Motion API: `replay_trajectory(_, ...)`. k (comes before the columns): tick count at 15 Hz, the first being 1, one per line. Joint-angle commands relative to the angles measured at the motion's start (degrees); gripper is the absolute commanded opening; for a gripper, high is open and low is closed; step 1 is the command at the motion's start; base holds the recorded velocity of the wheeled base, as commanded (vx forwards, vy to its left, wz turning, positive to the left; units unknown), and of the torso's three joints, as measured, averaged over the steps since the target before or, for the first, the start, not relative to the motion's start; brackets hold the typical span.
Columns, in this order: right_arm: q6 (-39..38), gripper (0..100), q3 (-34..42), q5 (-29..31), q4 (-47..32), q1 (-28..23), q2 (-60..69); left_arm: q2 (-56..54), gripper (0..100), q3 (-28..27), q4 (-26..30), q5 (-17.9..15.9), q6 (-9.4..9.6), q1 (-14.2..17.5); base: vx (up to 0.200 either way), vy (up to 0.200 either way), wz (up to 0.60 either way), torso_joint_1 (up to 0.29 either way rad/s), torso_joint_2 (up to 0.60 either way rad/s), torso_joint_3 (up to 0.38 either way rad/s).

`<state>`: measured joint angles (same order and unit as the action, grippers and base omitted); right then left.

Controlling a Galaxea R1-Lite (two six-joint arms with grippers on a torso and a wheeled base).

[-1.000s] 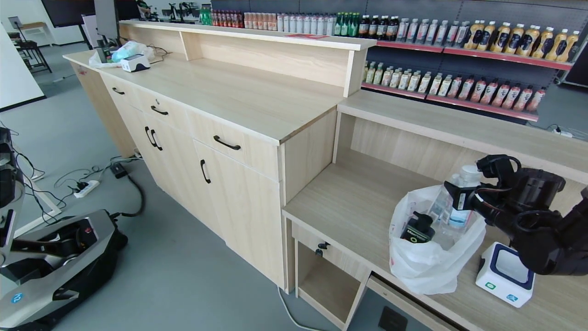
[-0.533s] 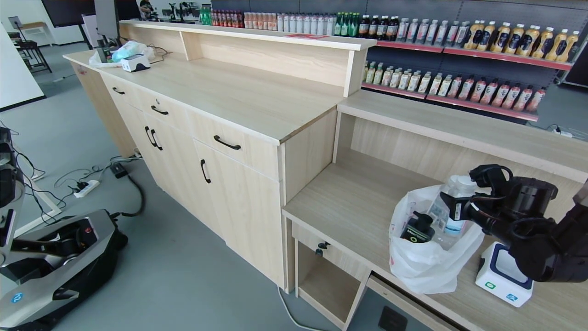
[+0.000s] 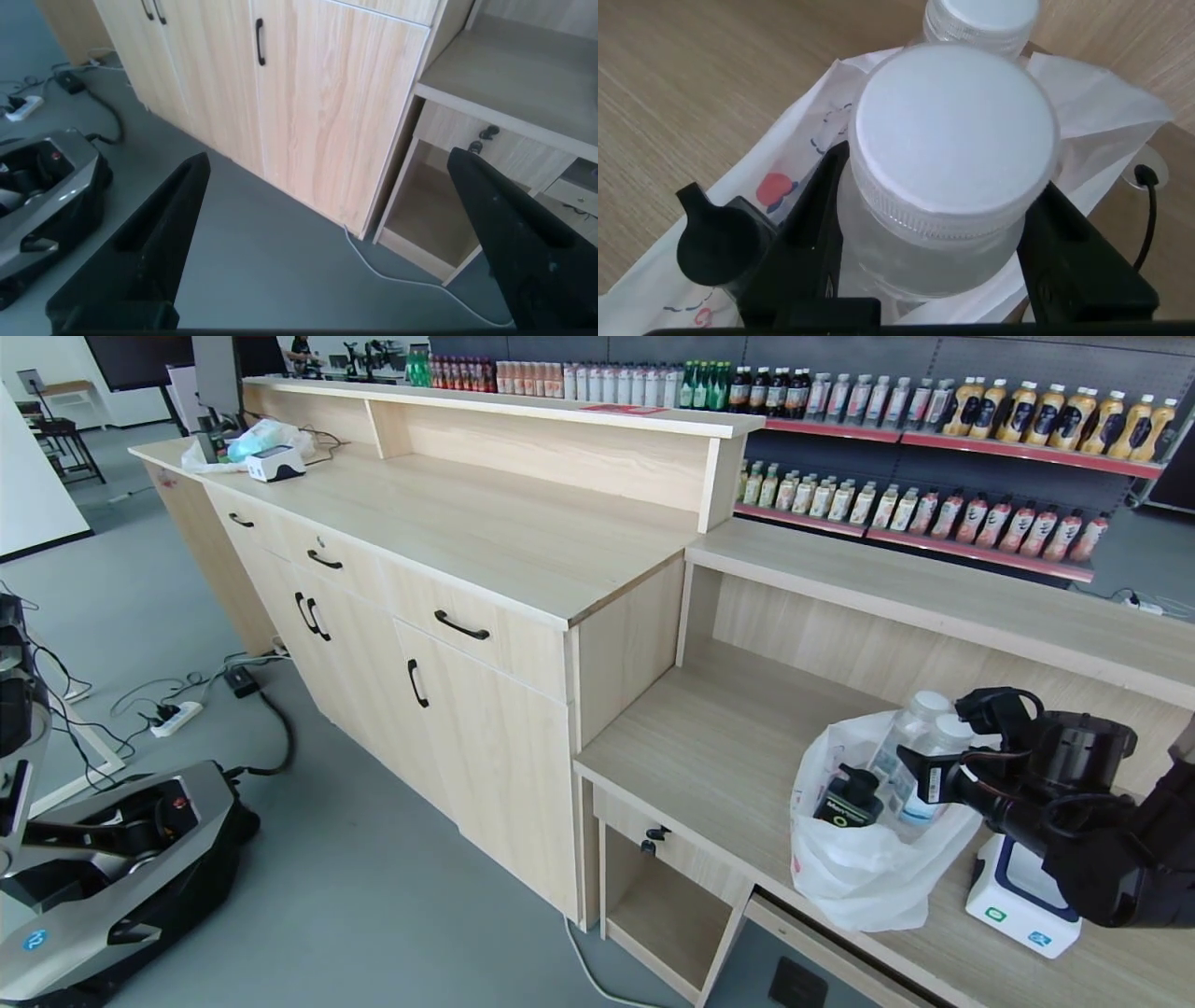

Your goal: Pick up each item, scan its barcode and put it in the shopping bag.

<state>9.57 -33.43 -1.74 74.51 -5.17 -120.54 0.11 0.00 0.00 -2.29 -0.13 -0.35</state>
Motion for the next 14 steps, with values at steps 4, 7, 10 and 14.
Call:
replay_trajectory(4,0.01,0,0.64,-0.01,-0.59,-1.42,0.66,-0.02,100,0.0,0.0,0.01,0.05,0.0,0.0,0.0,0.0,0.0,0.0,0.0)
replay_trajectory(7,-0.08,0,0.91,-0.1,-0.94,-2.13,-0.13,-0.02,100,0.0,0.0,0.01,-0.04,0.0,0.0,0.0,0.0,0.0,0.0,0.0)
replay_trajectory(10,-0.78,0,1.08,-0.63,-1.56,-2.13,-1.28,-0.02,100,0.0,0.0,0.01,-0.04,0.0,0.0,0.0,0.0,0.0,0.0,0.0)
replay_trajectory(14,-1.75,0,0.82,-4.58,-1.56,-1.86,-1.36,-0.02,100,0.0,0.0,0.01,-0.04,0.0,0.0,0.0,0.0,0.0,0.0,0.0)
